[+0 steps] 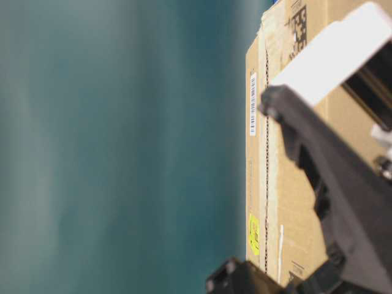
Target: Apply tape along the seams of the closed cardboard box to seal it securely.
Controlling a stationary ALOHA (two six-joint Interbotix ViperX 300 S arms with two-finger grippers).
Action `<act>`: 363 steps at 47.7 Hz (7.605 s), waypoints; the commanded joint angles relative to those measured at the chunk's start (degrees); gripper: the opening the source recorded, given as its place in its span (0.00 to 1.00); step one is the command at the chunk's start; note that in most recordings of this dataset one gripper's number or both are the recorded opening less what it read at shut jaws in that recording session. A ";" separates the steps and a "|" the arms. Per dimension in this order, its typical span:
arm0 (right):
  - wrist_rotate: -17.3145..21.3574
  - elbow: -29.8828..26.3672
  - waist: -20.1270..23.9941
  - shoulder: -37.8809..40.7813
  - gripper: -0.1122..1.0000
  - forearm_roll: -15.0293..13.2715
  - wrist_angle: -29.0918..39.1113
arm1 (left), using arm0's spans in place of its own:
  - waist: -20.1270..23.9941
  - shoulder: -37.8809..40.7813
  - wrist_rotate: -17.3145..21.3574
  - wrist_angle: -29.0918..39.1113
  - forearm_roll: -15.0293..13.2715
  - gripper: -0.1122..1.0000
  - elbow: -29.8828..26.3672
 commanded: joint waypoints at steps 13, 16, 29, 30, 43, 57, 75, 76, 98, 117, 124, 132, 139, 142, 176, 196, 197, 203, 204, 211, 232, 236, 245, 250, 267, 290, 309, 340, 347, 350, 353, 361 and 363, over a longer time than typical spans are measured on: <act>0.26 -1.23 0.18 0.97 0.10 0.00 -0.26 | 0.26 -8.70 -0.09 -0.35 -0.18 0.10 1.67; 0.26 -1.14 0.18 1.23 0.10 0.09 0.00 | 0.26 -9.76 0.26 -0.35 -0.18 0.10 1.32; 0.44 -1.05 0.18 3.34 0.10 0.09 0.00 | 1.32 -14.50 1.93 0.35 -0.18 0.10 2.29; 0.44 -1.05 0.18 3.43 0.10 0.09 0.00 | 1.58 -14.94 2.02 0.44 -0.18 0.10 2.55; 0.44 -0.97 0.18 4.83 0.10 0.00 0.00 | 6.33 -21.71 4.22 0.44 0.09 0.10 6.77; -0.09 -0.97 0.18 6.94 0.10 0.00 0.00 | 14.85 -26.37 7.82 0.44 0.09 0.10 10.55; -0.44 -0.97 0.18 7.73 0.10 -0.09 -0.18 | 20.48 -27.86 8.35 4.57 0.09 0.10 12.74; -0.44 -0.97 0.18 7.73 0.10 -0.18 -0.18 | 20.65 -27.95 8.44 4.66 0.09 0.10 12.83; -0.62 -0.97 0.18 7.82 0.10 -0.26 -1.05 | 22.15 -27.51 10.11 7.47 0.09 0.10 18.11; -0.62 -1.58 0.18 13.01 0.10 -0.26 -5.19 | 22.24 -27.33 10.02 9.67 0.09 0.10 17.93; 0.35 -3.52 -0.70 18.11 0.10 0.00 -8.17 | 22.24 -27.33 10.02 10.11 0.09 0.10 17.93; 0.79 -8.88 -1.49 25.84 0.10 0.62 -8.88 | 22.24 -27.33 10.02 10.28 0.09 0.10 17.84; 0.79 -15.82 -2.29 33.05 0.10 1.14 -6.86 | 22.24 -27.33 10.02 10.46 0.09 0.10 17.84; 0.79 -18.46 -2.29 35.51 0.10 1.23 -5.45 | 22.24 -27.25 10.02 10.81 0.00 0.10 17.84; 2.37 -25.22 -2.29 46.23 0.51 2.02 -2.11 | 22.24 -27.25 9.93 11.78 0.09 0.10 17.75; 2.90 -25.14 -1.93 53.44 0.51 2.02 -4.75 | 22.24 -27.25 9.93 11.78 0.00 0.10 17.75; 2.90 -25.05 -1.93 53.61 0.51 2.02 -4.75 | 22.24 -27.25 9.93 11.78 0.09 0.10 17.75; 2.90 -24.43 -1.93 54.14 0.50 2.02 -4.83 | 22.24 -27.25 9.93 11.78 0.09 0.10 17.75; 2.90 -24.35 -1.93 54.23 0.50 2.02 -4.83 | 22.24 -27.25 9.93 11.78 0.09 0.10 17.75; 2.90 -23.47 -1.93 54.14 0.48 2.02 -4.83 | 22.41 -27.25 9.58 11.78 0.00 0.10 17.75; 2.90 -23.03 -1.93 54.05 0.47 2.02 -4.57 | 22.85 -27.25 7.21 11.87 -0.09 0.10 17.31; 2.90 -23.03 -1.93 54.05 0.48 2.02 -4.48 | 23.03 -27.07 6.68 12.48 -0.09 0.11 17.05; 2.90 -23.12 -1.93 54.05 0.48 2.02 -4.66 | 23.55 -26.98 5.80 14.15 -0.09 0.20 16.61; 2.90 -23.12 -1.93 54.05 0.47 2.02 -4.66 | 23.55 -26.98 6.24 14.15 -0.09 0.46 16.52; 2.81 -23.03 -1.93 54.05 0.47 2.02 -4.39 | 23.55 -27.07 8.09 16.08 0.26 0.70 14.85; 2.81 -22.76 -1.93 54.05 0.47 2.02 -4.22 | 23.55 -25.75 8.09 29.71 0.53 0.70 9.93; 2.81 -22.68 -1.93 54.05 0.47 2.02 -4.13 | 23.55 -26.98 8.00 31.90 0.53 0.70 9.93; 2.90 -17.84 -1.93 43.77 0.47 2.37 -3.87 | 23.38 -34.19 -2.81 9.05 -0.44 0.69 17.93; 2.29 -18.37 -2.11 39.29 0.47 2.20 -4.04 | 22.41 -35.07 -7.47 4.57 -0.79 0.69 19.07; 2.29 -18.46 -2.46 38.50 0.47 2.20 -4.22 | 22.06 -35.07 -11.25 2.46 -1.32 0.68 19.34; 2.37 -18.54 -3.25 38.58 0.44 2.29 -4.39 | 21.88 -34.80 -15.82 0.70 -1.41 0.67 19.34; 2.46 -19.78 -3.87 40.43 0.16 2.29 -4.39 | 21.88 -33.57 -33.57 -4.04 -1.41 0.51 19.86; 2.46 -20.30 -3.87 41.22 0.11 2.29 -4.22 | 21.80 -33.05 -37.79 -5.36 -1.32 0.45 20.13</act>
